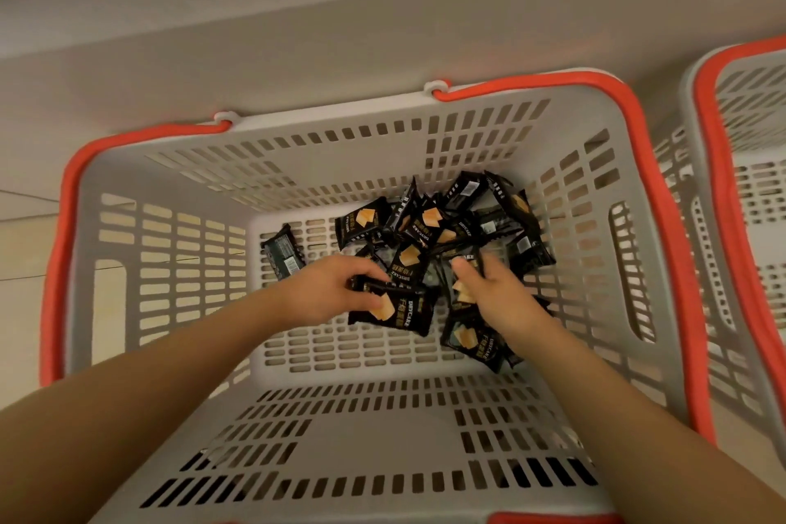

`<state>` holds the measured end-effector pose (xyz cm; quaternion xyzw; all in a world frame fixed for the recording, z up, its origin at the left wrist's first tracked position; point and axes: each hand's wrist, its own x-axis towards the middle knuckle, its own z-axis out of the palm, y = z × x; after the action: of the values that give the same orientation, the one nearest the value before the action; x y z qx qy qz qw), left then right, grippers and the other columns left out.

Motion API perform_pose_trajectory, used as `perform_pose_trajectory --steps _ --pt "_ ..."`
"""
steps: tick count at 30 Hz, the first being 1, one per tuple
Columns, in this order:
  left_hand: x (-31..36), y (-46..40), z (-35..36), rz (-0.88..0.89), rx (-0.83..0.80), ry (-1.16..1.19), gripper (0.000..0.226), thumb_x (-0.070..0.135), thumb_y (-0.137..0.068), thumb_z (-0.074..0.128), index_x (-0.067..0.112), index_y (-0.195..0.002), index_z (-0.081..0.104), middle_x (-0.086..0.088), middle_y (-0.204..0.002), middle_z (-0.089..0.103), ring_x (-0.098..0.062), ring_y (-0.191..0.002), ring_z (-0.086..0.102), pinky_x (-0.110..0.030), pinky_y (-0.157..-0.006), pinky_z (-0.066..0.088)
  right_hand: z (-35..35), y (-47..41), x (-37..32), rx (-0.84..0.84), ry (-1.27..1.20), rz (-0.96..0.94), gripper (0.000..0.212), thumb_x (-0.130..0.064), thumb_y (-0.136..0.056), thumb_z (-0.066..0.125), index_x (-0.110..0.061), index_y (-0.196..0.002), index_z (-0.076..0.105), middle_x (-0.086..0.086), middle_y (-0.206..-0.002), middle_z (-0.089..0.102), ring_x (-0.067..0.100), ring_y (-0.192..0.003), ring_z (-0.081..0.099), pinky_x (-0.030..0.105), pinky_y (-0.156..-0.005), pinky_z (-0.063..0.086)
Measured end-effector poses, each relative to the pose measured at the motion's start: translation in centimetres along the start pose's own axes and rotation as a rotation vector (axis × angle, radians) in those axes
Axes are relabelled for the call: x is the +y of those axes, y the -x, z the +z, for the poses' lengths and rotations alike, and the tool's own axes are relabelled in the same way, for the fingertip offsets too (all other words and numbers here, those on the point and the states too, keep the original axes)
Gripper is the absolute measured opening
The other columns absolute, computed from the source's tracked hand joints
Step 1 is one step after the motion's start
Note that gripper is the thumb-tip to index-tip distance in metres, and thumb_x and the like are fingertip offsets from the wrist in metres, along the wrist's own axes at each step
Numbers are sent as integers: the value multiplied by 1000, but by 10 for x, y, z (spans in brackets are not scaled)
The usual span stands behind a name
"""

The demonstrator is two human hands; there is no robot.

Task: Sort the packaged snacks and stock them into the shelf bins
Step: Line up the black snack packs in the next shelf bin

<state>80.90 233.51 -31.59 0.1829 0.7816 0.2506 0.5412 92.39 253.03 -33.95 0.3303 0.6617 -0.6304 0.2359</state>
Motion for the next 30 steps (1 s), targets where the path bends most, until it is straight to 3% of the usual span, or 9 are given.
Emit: perform_pose_trajectory --steps 2,6,9,12,14,16,21,26,30 --pt "7 9 -6 -33 57 315 16 25 -80 70 27 -95 65 11 -97 69 -5 -87 65 -15 -71 50 -2 4 -7 75 -144 44 39 -39 -96 46 -32 -133 38 -24 -106 45 -4 -92 43 22 -87 29" --pt "37 30 -16 -5 46 631 15 9 -81 67 13 -94 61 -3 -94 72 -17 -90 68 -32 -83 55 3 19 -25 100 -283 33 70 -46 -91 51 -27 -149 17 -12 -147 33 10 -131 35 33 -105 27" --pt "67 58 -20 75 62 765 20 7 -82 64 14 -99 56 -7 -94 69 -20 -90 65 -41 -93 50 15 44 -60 84 -438 -26 45 -41 -95 48 -28 -137 40 -14 -125 56 8 -110 54 32 -98 38" --pt "95 94 -23 206 136 854 36 10 -78 67 24 -108 55 0 -84 72 -14 -79 67 -34 -77 52 24 80 -104 71 -551 -119 28 -32 -96 48 -26 -122 57 0 -113 68 19 -102 64 36 -85 51" --pt "111 119 -24 274 227 818 33 11 -82 66 25 -110 56 3 -86 72 -10 -76 66 -25 -65 50 27 107 -132 53 -621 -176 28 -32 -96 47 -24 -121 59 4 -108 71 22 -99 67 36 -76 53" --pt "124 143 -26 342 375 696 22 21 -84 66 26 -104 59 8 -90 72 -5 -77 66 -19 -61 47 28 131 -156 65 -665 -223 33 -34 -98 44 -21 -125 56 7 -111 70 24 -102 66 38 -81 53" --pt "140 193 -27 501 696 505 9 36 -84 65 32 -92 64 7 -90 71 -7 -87 66 -30 -82 52 46 183 -199 93 -587 -367 36 -36 -100 36 -20 -129 51 8 -117 66 22 -107 63 38 -91 50" --pt "146 235 -39 587 948 246 8 44 -88 54 45 -90 62 10 -94 55 6 -92 49 -9 -77 38 78 210 -230 69 -458 -459 51 -53 -96 31 -22 -130 51 3 -116 66 14 -106 62 32 -92 47" --pt "145 257 -53 629 1015 192 25 38 -90 52 35 -113 62 11 -106 48 -3 -110 42 -27 -94 42 101 219 -253 3 -397 -535 69 -66 -77 49 -28 -134 45 -2 -125 60 15 -119 54 44 -106 38"
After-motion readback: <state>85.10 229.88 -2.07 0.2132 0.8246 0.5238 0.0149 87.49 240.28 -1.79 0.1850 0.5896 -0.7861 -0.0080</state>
